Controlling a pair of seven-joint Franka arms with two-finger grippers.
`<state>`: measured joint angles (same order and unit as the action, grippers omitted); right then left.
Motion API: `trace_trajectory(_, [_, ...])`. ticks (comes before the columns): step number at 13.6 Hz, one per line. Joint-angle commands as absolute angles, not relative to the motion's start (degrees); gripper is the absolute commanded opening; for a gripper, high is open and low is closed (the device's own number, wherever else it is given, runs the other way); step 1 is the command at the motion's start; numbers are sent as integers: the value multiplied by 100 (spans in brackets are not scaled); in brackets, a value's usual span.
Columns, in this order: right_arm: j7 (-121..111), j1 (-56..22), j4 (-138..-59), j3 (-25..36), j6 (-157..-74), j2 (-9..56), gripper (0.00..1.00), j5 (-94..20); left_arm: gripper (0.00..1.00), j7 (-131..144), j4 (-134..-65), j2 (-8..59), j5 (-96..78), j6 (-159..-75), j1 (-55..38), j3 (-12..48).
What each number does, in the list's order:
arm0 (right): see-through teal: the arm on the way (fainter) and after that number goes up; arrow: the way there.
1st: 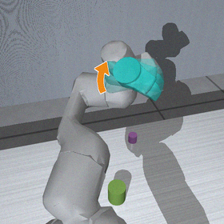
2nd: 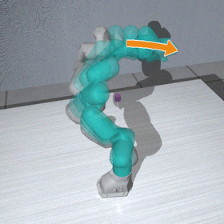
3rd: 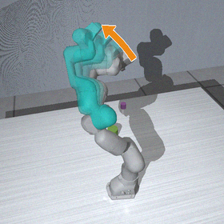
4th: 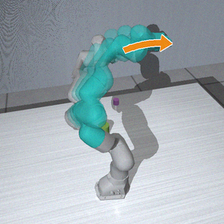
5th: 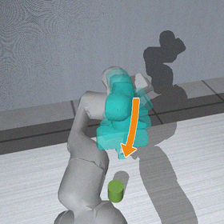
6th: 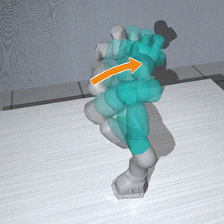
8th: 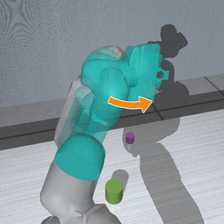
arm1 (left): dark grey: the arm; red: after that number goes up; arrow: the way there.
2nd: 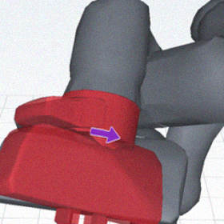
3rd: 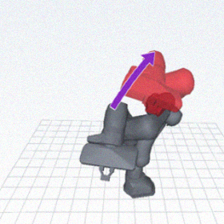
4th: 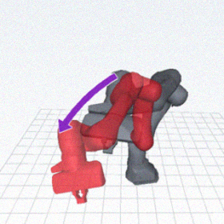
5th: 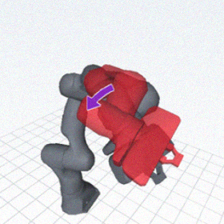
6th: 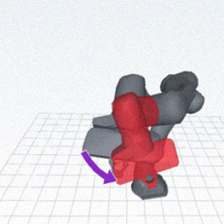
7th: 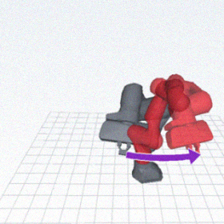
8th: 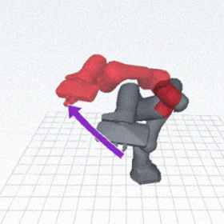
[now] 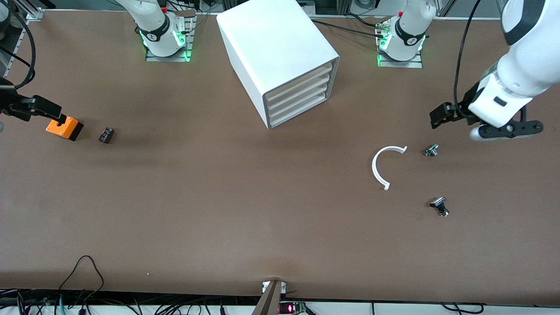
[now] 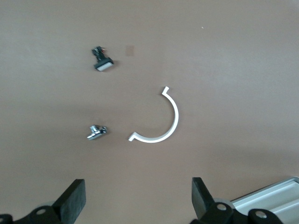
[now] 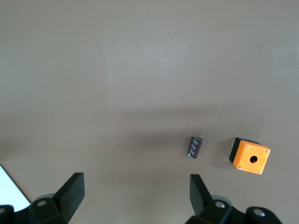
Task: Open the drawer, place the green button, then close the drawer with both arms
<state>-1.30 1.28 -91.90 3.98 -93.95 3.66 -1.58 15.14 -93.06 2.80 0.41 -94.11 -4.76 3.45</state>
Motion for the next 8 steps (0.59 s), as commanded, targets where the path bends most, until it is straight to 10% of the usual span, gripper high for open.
trace_trajectory(1, [-114,114,-9079,404,-9395,413,100,-105,100,1292,-9229,53,211,-9203,-571,63])
trace_trajectory(8, [-176,97,-9035,396,-9475,457,100,-97,100,1248,-9184,79,193,-9167,-606,-255])
